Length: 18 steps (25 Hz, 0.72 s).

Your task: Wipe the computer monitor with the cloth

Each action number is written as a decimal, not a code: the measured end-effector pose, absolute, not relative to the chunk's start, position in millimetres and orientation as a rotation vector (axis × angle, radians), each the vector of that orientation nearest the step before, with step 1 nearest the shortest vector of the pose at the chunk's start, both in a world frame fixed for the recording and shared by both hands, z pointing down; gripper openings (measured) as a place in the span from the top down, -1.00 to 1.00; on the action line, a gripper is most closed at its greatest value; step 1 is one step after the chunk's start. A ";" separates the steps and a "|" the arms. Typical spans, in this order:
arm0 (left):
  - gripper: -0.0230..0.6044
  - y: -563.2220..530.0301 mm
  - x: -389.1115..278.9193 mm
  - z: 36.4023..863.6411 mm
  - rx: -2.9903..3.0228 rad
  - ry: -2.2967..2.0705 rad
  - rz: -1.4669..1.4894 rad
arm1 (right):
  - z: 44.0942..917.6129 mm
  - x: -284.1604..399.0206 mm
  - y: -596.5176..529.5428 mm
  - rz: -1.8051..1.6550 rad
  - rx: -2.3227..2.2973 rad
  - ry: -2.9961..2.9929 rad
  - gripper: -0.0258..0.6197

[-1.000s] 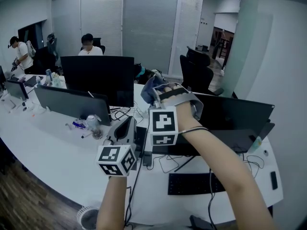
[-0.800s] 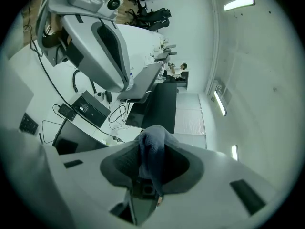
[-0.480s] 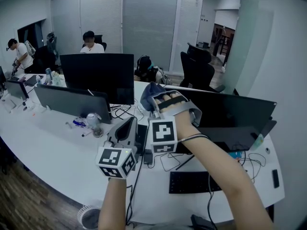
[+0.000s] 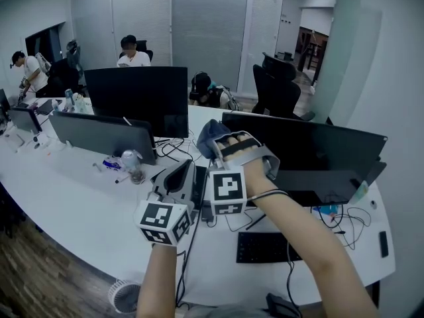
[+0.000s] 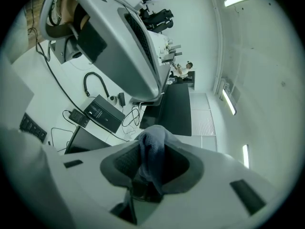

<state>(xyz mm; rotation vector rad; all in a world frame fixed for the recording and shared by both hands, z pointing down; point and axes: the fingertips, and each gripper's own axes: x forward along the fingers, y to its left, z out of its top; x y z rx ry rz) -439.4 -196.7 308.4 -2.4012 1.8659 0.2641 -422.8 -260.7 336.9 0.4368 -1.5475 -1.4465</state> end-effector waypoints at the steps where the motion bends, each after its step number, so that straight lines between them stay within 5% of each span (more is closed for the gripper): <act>1: 0.90 -197.3 -438.4 309.5 -2.405 1.862 0.256 | 339.3 -422.5 -260.6 -1.447 0.432 -1.548 0.54; 18: 0.90 -196.7 -427.4 334.4 -2.449 1.863 0.205 | 388.1 -416.1 -251.3 -1.384 0.396 -1.575 0.54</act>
